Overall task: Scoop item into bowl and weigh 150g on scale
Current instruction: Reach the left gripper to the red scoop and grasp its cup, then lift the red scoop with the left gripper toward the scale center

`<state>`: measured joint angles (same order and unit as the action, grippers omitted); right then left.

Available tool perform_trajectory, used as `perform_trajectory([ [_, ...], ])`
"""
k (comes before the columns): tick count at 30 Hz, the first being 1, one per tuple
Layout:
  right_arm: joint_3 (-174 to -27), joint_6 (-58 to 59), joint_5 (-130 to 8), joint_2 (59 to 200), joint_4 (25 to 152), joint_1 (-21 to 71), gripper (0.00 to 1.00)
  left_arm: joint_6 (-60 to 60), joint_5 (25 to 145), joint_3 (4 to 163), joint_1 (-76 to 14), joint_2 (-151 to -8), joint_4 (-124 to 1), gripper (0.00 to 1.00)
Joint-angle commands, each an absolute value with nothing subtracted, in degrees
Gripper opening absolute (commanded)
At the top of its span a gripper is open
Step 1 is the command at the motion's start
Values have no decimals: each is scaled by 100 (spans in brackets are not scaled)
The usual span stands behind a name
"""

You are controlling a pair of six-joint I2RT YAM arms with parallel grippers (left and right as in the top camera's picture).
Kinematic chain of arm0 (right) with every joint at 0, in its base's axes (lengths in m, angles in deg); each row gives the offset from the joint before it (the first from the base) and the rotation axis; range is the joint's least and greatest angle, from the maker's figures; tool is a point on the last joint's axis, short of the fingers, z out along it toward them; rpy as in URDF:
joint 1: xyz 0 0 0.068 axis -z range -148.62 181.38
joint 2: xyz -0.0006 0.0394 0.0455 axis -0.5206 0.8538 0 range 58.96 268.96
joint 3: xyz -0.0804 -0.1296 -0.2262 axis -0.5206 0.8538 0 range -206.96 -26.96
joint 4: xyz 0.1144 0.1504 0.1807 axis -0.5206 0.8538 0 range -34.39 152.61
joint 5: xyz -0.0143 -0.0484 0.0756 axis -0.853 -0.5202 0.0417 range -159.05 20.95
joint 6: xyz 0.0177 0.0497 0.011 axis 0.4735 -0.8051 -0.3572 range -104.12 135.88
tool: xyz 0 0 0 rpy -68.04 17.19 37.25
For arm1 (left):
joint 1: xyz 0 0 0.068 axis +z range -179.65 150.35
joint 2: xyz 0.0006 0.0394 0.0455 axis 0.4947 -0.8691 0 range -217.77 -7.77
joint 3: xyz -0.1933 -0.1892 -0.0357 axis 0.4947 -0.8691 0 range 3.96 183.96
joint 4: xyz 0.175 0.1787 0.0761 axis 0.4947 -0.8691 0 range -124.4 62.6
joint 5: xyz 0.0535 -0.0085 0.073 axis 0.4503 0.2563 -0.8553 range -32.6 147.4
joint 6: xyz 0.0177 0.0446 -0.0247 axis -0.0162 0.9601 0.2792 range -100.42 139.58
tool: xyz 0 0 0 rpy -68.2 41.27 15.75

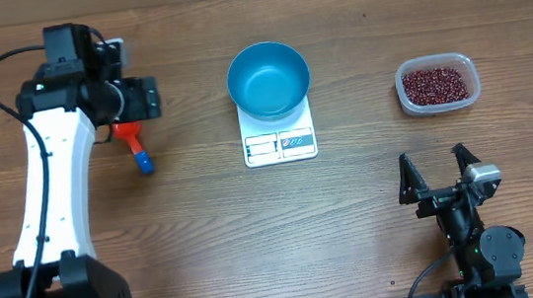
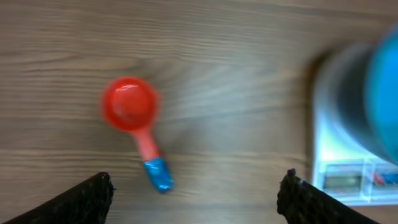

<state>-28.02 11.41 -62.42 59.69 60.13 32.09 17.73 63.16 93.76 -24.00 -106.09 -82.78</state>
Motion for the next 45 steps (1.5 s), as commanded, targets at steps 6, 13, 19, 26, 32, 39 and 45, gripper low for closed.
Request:
perform_trajectory([
  [6, -2741, 1135, -6301, 5912, 5987, 3217, 100, 1120, 5699, 9521, -1668, -11409, -7895, 84],
  [13, -2741, 1137, -6301, 5912, 5987, 3217, 100, 1382, 6025, 9521, -1508, -12364, -7436, 75],
  [19, -2741, 1137, -6301, 5912, 5987, 3217, 100, 1382, 6040, 9521, -1508, -12863, -7121, 69],
  [26, -2741, 1135, -6301, 5912, 5987, 3217, 100, 1458, 6034, 9521, -1519, -13190, -6848, 65],
  [32, -2741, 1135, -6301, 5912, 5987, 3217, 100, 1491, 6036, 9521, -1547, -13302, -6630, 56],
  [39, -2741, 1135, -6301, 5912, 5987, 3217, 100, 1487, 6036, 9521, -1547, -13302, -6496, 38],
  [45, -2741, 1135, -6301, 5912, 5987, 3217, 100, 1419, 6040, 9521, -1550, -13302, -6455, 8],
])
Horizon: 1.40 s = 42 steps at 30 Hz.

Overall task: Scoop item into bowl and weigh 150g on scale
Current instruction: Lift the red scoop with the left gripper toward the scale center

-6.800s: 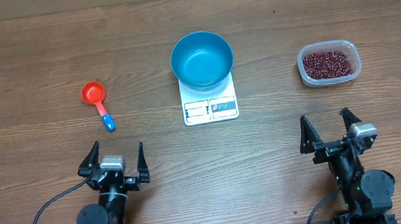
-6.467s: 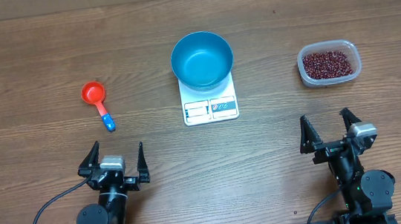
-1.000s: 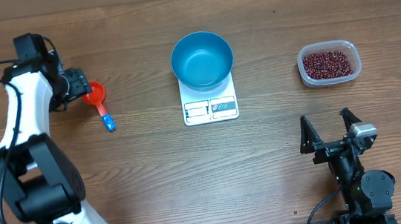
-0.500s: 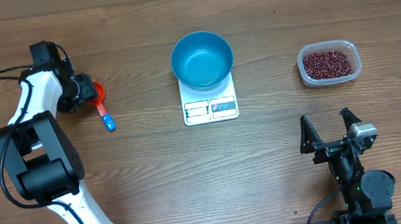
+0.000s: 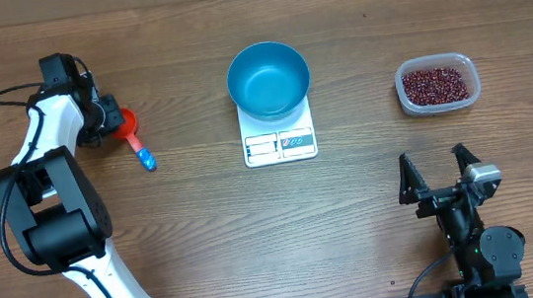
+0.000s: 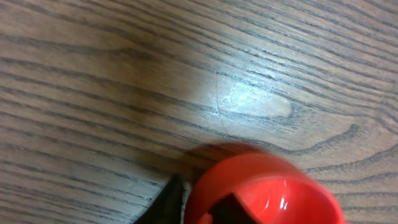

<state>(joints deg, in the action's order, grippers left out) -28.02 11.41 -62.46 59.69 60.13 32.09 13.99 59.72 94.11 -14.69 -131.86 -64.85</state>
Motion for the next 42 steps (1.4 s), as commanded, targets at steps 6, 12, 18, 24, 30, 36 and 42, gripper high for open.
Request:
perform_trajectory([
  [6, -2741, 1135, -6301, 5912, 5987, 3217, 100, 1096, 6042, 9540, -1547, -13232, -6507, 4],
  [12, -2741, 1135, -6301, 5912, 5987, 3217, 100, 593, 6427, 9980, -1543, -12653, -6966, 4],
  [18, -2741, 1135, -6301, 5912, 5987, 3217, 100, 116, 7196, 10399, -1646, -11057, -7510, 4],
  [24, -2741, 1135, -6301, 5912, 5987, 3217, 100, -572, 7271, 10399, -2186, -9709, -8216, 4],
  [30, -2741, 1135, -6301, 5912, 5987, 3217, 100, -1184, 7179, 10371, -2966, -9309, -9043, 4],
  [36, -2741, 1135, -6301, 5912, 5928, 3217, 100, -1894, 7078, 9820, -3565, -9320, -9075, 5],
  [42, -2741, 1113, -5363, 5912, 5906, 3217, 100, -2303, 7393, 8397, -3895, -9317, -7604, 4],
])
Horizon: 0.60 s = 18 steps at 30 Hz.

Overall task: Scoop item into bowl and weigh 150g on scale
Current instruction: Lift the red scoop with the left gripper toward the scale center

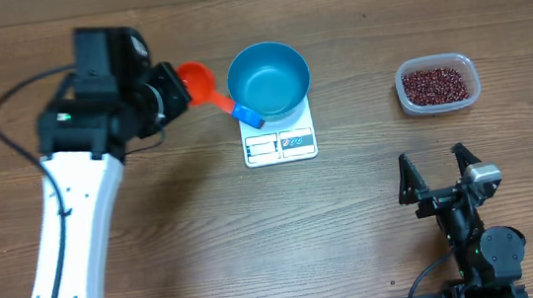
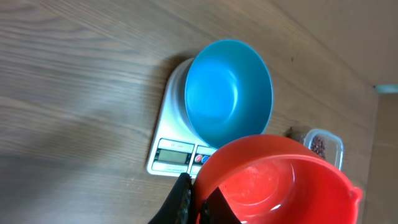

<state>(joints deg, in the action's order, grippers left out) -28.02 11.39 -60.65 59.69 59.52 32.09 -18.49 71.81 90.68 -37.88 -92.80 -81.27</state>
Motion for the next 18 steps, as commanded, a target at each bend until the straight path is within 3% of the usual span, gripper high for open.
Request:
perform_trajectory([
  [1, -2741, 1113, -5155, 5912, 5866, 3217, 100, -2391, 7478, 8146, -3908, -9317, -7281, 4],
  [8, -2743, 400, -3608, 5912, 5213, 3217, 100, -2972, 7531, 6756, -3912, -9317, -5508, 4],
  [12, -2745, -522, -3370, 5925, 5012, 3217, 100, -3022, 7546, 6513, -4017, -9317, -5067, 5],
  [18, -3296, -688, -3018, 6408, 4839, 3220, 100, -3160, 7546, 6515, -4360, -9317, -4881, 4],
])
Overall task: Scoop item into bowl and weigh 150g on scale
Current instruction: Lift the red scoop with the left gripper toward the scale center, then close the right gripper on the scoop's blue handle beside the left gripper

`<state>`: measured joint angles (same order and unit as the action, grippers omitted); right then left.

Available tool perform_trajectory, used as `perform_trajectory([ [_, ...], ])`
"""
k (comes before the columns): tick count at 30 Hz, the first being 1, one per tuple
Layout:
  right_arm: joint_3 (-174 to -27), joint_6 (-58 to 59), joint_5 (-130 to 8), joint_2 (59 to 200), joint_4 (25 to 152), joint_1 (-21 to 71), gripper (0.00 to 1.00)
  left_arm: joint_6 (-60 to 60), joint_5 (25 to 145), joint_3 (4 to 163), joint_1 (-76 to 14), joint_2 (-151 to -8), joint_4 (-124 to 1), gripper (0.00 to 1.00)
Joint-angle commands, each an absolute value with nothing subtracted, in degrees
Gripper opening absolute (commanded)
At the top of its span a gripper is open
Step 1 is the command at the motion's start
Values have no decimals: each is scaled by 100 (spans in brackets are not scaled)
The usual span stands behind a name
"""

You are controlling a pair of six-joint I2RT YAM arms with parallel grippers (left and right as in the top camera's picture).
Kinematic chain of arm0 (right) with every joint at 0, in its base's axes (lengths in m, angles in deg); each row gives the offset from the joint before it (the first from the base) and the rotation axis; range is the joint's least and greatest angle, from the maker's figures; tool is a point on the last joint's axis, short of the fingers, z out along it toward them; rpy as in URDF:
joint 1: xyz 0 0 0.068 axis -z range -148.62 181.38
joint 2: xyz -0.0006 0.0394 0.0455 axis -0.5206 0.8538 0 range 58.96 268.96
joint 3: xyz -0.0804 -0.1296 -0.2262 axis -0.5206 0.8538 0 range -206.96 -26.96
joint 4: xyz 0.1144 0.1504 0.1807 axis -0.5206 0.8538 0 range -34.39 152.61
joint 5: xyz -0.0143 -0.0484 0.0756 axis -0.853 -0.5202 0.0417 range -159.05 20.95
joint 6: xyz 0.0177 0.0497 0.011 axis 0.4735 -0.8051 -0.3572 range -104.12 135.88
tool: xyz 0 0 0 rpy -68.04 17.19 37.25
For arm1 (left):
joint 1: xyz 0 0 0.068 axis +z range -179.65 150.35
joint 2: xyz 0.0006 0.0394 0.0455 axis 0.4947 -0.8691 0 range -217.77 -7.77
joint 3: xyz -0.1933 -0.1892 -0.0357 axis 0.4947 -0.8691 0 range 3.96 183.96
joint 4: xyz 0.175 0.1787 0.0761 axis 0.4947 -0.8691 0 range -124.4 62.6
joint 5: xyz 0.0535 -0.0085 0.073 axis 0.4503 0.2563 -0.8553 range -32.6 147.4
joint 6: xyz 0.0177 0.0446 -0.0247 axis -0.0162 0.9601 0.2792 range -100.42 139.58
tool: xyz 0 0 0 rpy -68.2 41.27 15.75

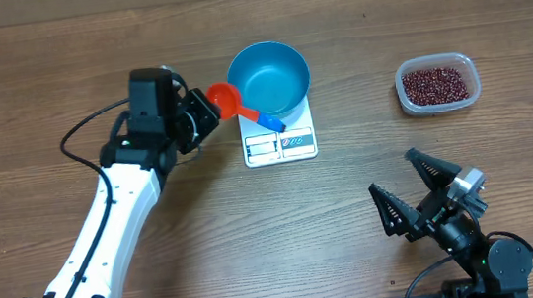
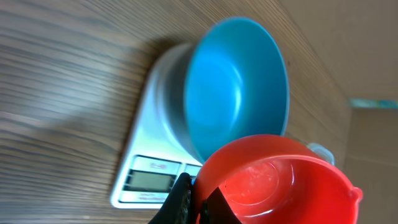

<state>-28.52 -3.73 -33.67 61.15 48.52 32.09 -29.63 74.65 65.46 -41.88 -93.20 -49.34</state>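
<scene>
The red scoop (image 1: 225, 99) with a blue handle tip (image 1: 272, 121) hangs at the left rim of the blue bowl (image 1: 269, 77), and its handle reaches over the white scale (image 1: 279, 140). My left gripper (image 1: 205, 107) is shut on the rim of the scoop's cup. In the left wrist view the empty red scoop (image 2: 280, 180) fills the lower right, clamped by the left gripper (image 2: 198, 199), with the bowl (image 2: 236, 81) and the scale (image 2: 146, 177) beyond. My right gripper (image 1: 412, 189) stands open near the front right, holding nothing.
A clear plastic tub of red beans (image 1: 437, 83) stands at the far right, well away from the scale. The left arm's white link (image 1: 106, 225) slants across the left half of the table.
The left gripper with the scoop has moved right and a little nearer, so the handle now lies over the scale. The right gripper has turned and shifted left, still open.
The scoop lay on the table at the left with my left gripper open above it. Then the gripper was down at the scoop's cup. Later it held the scoop in the air just left of the bowl, and now at the bowl's rim.
</scene>
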Motion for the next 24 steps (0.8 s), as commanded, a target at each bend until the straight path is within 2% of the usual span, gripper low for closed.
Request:
perform_trajectory([
  [1, -3486, -686, -2937, 6611, 4874, 3220, 100, -3206, 7546, 6515, -4413, -9317, -4866, 4],
  [6, -4627, -681, -2329, 8019, 5145, 3220, 100, -3503, 7544, 6515, -4673, -9317, -4813, 4],
  [13, -6380, -684, -589, 10428, 5591, 3217, 100, -4196, 7546, 6515, -4946, -9317, -4813, 4],
  [16, -6620, -686, -117, 11160, 5265, 3217, 100, -4415, 7546, 6515, -5095, -9317, -4842, 4],
  [20, -6625, -1696, -85, 11982, 4968, 3217, 100, -4633, 7535, 6515, -5272, -9320, -4993, 4],
  [23, -6625, -1838, -96, 12482, 4970, 3211, 100, -4642, 7518, 6515, -5329, -9320, -5209, 4],
  [24, -6625, -1840, -98, 12607, 4968, 3195, 96, -4644, 7492, 6515, -5331, -9320, -5316, 4],
])
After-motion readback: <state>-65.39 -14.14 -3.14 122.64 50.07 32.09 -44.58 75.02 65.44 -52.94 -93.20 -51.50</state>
